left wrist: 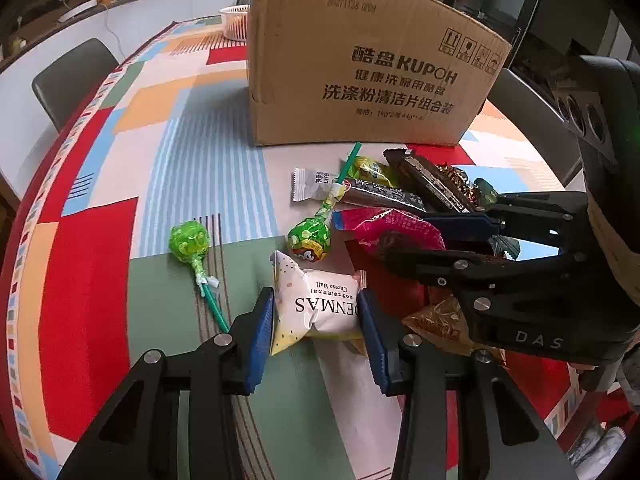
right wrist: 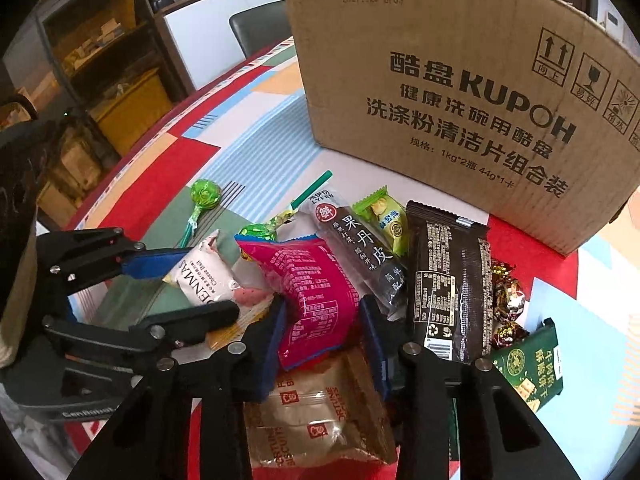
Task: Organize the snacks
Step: 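Grasp the pink snack bag with the right gripper while the left grasps the DENMAS bag, then carry both bags over the cardboard box and release them inside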
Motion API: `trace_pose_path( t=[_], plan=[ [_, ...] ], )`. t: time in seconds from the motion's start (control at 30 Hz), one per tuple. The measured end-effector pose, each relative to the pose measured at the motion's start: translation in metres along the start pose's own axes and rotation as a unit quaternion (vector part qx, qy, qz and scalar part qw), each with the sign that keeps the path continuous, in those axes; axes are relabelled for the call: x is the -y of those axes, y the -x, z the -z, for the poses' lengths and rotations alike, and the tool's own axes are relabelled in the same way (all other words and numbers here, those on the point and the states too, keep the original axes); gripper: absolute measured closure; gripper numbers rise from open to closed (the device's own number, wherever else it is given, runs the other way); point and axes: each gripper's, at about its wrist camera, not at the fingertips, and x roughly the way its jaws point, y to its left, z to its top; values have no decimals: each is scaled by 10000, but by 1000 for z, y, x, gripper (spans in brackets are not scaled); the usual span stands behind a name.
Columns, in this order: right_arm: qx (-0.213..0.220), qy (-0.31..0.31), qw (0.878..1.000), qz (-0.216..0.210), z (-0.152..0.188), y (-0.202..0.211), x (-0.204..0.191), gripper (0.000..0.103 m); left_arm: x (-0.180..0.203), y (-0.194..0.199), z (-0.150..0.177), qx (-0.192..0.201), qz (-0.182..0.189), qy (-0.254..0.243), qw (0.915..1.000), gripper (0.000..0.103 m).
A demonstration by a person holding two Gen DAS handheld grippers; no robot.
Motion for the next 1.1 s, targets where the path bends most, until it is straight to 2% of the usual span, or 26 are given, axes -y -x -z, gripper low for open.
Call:
trace_pose_path(
  t=[0.23, 0.5, 0.8, 1.1],
  plan=[
    [44, -77, 9999, -53, 7, 8, 0, 68, 6, 14, 3, 143, -48, -7, 9999, 62],
    [253, -211, 9994, 84, 11, 24, 0, 68, 8, 29, -2, 386, -199, 58, 9990, 62],
    [822, -388, 9953, 331, 5, 59, -1, 68, 8, 51, -17, 768, -209, 161, 9967, 62],
    [1422, -618, 9868, 458, -9, 97, 3, 68, 13, 81, -41, 1317, -353, 71, 9906, 62]
  ],
)
